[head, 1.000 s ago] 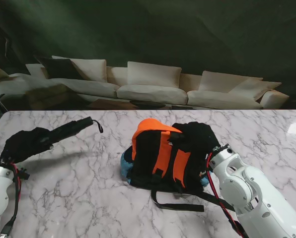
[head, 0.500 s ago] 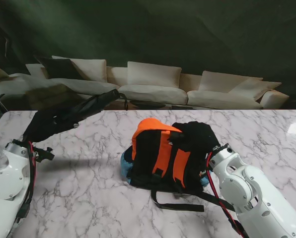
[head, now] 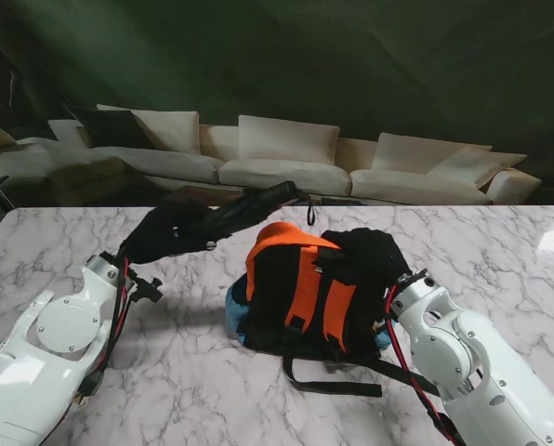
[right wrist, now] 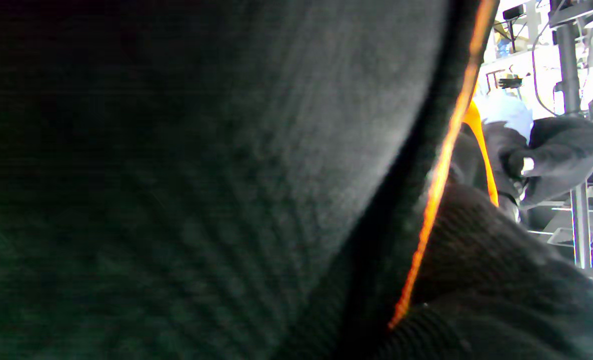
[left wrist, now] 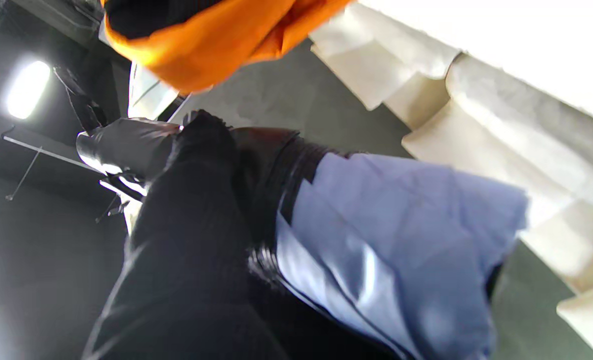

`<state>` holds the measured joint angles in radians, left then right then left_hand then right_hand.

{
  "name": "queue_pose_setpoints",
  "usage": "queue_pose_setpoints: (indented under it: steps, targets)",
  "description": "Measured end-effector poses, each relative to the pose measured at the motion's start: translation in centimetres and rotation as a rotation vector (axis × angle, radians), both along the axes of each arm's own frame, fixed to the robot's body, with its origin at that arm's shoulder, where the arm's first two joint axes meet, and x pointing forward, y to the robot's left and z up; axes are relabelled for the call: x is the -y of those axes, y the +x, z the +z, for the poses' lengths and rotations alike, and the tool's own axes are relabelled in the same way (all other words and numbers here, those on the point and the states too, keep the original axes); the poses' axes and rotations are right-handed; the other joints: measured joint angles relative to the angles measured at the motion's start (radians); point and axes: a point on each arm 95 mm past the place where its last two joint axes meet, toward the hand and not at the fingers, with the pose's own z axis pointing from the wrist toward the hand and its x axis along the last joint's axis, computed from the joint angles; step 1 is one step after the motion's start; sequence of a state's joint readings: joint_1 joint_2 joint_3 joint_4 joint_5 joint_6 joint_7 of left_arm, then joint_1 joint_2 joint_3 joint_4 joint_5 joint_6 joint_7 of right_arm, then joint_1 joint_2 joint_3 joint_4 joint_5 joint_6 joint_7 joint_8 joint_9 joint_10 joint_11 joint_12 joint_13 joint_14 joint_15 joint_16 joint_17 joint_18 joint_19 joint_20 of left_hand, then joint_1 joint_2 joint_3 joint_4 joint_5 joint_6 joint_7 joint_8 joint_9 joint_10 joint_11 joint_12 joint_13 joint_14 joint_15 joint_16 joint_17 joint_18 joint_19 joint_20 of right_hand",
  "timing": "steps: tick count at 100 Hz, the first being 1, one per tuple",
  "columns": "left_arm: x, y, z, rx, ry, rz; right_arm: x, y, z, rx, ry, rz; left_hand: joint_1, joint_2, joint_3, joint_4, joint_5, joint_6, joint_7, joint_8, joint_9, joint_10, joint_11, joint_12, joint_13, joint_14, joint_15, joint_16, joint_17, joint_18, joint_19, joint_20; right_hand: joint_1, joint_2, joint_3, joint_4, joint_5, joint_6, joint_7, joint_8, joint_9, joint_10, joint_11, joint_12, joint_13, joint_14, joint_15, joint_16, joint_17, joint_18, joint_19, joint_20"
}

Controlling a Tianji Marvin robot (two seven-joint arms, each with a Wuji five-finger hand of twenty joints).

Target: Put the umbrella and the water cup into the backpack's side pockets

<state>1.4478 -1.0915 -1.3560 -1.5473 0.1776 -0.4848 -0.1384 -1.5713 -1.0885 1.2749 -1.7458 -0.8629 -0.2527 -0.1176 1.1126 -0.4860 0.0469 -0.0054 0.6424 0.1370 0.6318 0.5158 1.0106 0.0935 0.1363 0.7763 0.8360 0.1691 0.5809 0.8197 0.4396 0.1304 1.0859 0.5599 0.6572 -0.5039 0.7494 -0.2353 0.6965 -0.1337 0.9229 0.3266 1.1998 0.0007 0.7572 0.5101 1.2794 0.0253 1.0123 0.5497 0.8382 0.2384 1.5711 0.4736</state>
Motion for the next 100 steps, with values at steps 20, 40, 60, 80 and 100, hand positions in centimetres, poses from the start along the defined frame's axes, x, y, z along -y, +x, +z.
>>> queue_pose_setpoints:
  steps: [20, 40, 60, 80, 100]
  targets:
    - [1.3, 0.2, -1.6, -0.07, 0.038, -0.039, 0.0, 0.0, -0.1, 0.003, 0.007, -0.002, 0.0, 0.0, 0.0, 0.0, 0.0, 0.0, 0.0, 0.0, 0.0, 0.0, 0.0, 0.0, 0.0, 0.0, 0.0, 0.0, 0.0, 0.0, 0.0, 0.0, 0.0, 0.0, 0.0, 0.0, 0.0, 0.0, 0.0, 0.0, 0.0, 0.0, 0.0, 0.0, 0.0, 0.0, 0.0, 0.0, 0.0, 0.0, 0.0, 0.0]
    - [1.7, -0.3, -2.2, -0.101, 0.033, -0.081, 0.0, 0.0, -0.2, 0.0, 0.007, -0.001, 0.0, 0.0, 0.0, 0.0, 0.0, 0.0, 0.0, 0.0, 0.0, 0.0, 0.0, 0.0, 0.0, 0.0, 0.0, -0.001, 0.0, 0.0, 0.0, 0.0, 0.0, 0.0, 0.0, 0.0, 0.0, 0.0, 0.0, 0.0, 0.0, 0.0, -0.001, 0.0, 0.0, 0.0, 0.0, 0.001, 0.0, 0.0, 0.0, 0.0]
    - [2.4, -0.6, -3.0, -0.125, 0.075, -0.128, -0.2, 0.0, -0.1, -0.001, 0.007, 0.003, 0.0, 0.0, 0.0, 0.0, 0.0, 0.0, 0.003, 0.001, 0.0, 0.0, 0.0, -0.001, 0.0, 0.001, -0.004, -0.004, -0.007, 0.005, -0.001, 0.0, 0.001, 0.0, 0.0, 0.0, 0.0, -0.002, 0.0, 0.0, 0.0, 0.0, -0.001, 0.0, 0.0, 0.0, 0.0, 0.001, 0.0, 0.0, 0.0, 0.0]
    - [2.9, -0.3, -3.8, -0.132, 0.153, -0.151, -0.3, 0.1, -0.2, -0.006, 0.006, 0.006, 0.0, 0.001, 0.0, 0.0, 0.001, 0.0, 0.005, -0.015, 0.011, 0.0, -0.005, -0.043, -0.001, 0.002, -0.032, -0.018, -0.06, 0.016, 0.026, 0.049, 0.01, 0.0, -0.001, 0.0, 0.0, -0.002, 0.0, 0.0, 0.0, 0.0, -0.003, 0.0, 0.0, 0.0, 0.0, 0.001, 0.0, 0.0, 0.0, 0.0]
    - [3.1, -0.2, -3.9, -0.14, 0.204, -0.18, -0.3, 0.1, -0.2, -0.007, 0.005, 0.007, 0.0, 0.001, -0.009, 0.0, 0.011, 0.0, 0.005, -0.034, 0.025, -0.006, -0.015, -0.066, -0.003, 0.001, -0.033, -0.015, -0.085, 0.025, 0.077, 0.11, 0.011, 0.0, -0.001, 0.0, 0.0, -0.002, 0.0, 0.0, 0.0, 0.0, -0.009, 0.0, 0.001, 0.0, 0.0, 0.001, 0.0, 0.0, 0.0, 0.0]
